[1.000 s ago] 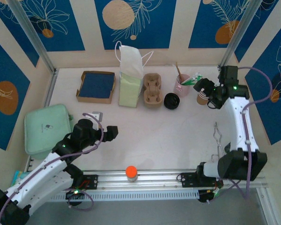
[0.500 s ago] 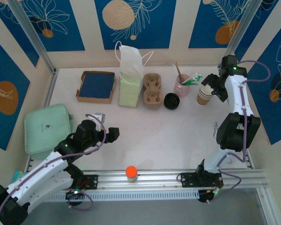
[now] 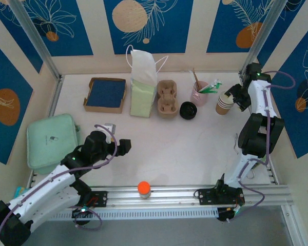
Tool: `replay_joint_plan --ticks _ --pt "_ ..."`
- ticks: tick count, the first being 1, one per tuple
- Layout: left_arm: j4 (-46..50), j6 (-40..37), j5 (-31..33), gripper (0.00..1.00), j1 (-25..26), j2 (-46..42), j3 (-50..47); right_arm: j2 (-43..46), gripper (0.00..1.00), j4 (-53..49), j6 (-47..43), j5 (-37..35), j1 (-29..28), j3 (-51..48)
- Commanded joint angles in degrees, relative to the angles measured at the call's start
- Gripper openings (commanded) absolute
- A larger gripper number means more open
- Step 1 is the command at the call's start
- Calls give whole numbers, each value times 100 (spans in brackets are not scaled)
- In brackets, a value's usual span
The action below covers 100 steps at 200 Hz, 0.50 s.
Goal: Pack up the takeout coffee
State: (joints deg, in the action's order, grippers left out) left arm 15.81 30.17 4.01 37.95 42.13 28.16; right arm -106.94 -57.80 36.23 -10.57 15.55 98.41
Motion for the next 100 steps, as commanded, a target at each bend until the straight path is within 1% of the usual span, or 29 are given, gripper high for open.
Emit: replay_joint_plan --ticks 1,6,13,23,54,86,100 --pt "-95 21 134 94 59 10 -79 -36 68 -12 50 -58 -26 192" --pt "-100 18 142 94 66 14 -83 -53 67 3 46 -67 -26 204" --pt "-97 19 152 94 69 23 -87 -79 62 23 29 -62 -28 220" --pt "-88 14 161 94 66 25 -88 -114 60 23 21 -51 -26 256" --pt "-78 10 205 94 66 23 -83 -213 54 12 16 -105 -34 302" --pt "-87 15 214 94 66 32 -74 -291 51 58 9 -121 -35 302" --pt "-65 12 221 95 64 23 -65 -335 47 58 15 -117 -33 322"
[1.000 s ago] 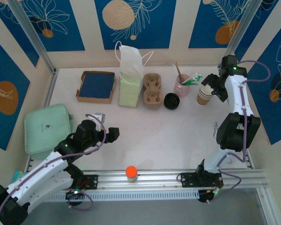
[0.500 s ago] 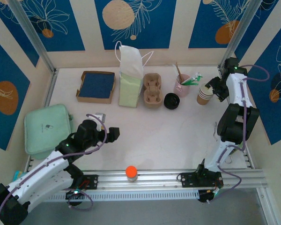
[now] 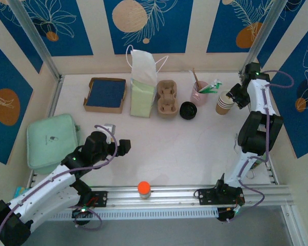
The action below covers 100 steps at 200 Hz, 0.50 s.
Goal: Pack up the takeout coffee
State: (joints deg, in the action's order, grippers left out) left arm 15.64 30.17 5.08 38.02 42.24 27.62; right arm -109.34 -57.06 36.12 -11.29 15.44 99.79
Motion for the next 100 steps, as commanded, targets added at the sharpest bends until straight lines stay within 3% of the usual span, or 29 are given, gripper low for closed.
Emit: replay_joint_plan --ticks 1,100 --pt "-46 14 115 95 57 12 -11 -91 47 -16 27 -47 -18 187" --pt "13 16 141 94 57 -222 -58 -129 31 28 110 -56 -24 157"
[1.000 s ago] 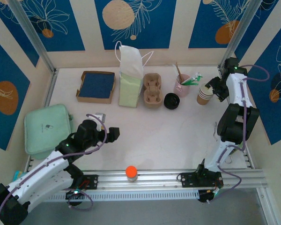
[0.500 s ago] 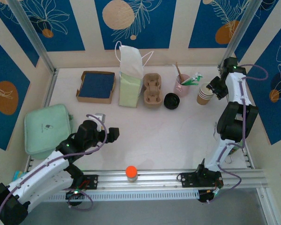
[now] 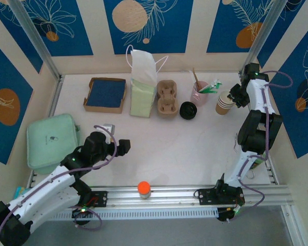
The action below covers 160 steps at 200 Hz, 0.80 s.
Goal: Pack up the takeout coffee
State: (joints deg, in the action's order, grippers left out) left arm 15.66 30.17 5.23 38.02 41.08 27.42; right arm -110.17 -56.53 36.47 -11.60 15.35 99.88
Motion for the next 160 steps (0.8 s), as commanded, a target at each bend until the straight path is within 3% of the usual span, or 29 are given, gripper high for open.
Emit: replay_joint_plan --ticks 1,85,160 --pt "13 15 126 94 61 -108 -46 -47 30 -24 78 -22 -15 147" --pt "104 32 153 94 59 -344 -68 140 7 69 282 129 150 17" --pt "165 33 118 94 64 -412 -18 378 0 138 378 223 226 -45"
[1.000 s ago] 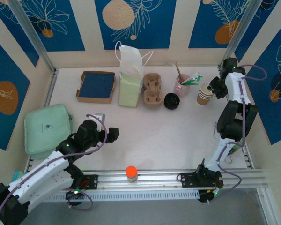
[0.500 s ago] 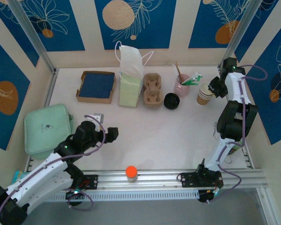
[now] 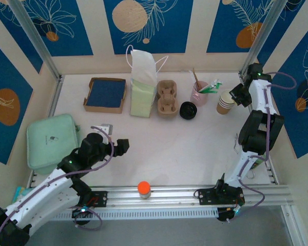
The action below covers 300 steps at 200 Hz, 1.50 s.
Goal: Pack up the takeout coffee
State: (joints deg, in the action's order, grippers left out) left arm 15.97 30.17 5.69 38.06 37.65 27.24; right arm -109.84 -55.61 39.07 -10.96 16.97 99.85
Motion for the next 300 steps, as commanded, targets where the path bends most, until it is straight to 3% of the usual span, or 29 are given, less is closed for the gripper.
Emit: replay_joint_plan --ticks 1,68,141,190,254,300 --pt "135 33 72 94 60 -67 4 352 0 48 123 162 67 -44" --pt "299 38 19 94 59 -80 59 728 0 200 140 314 112 -161" --pt "407 14 -59 94 52 -82 193 1615 0 205 19 -225 -96 -212" --pt "389 19 -149 93 68 -84 211 2220 0 208 -192 -157 -283 -361" --pt "340 40 -218 93 125 -49 185 3128 0 -192 -688 -579 -1363 -757" --pt "152 61 -261 93 199 167 158 3380 0 -513 -901 -488 -2301 -1053"
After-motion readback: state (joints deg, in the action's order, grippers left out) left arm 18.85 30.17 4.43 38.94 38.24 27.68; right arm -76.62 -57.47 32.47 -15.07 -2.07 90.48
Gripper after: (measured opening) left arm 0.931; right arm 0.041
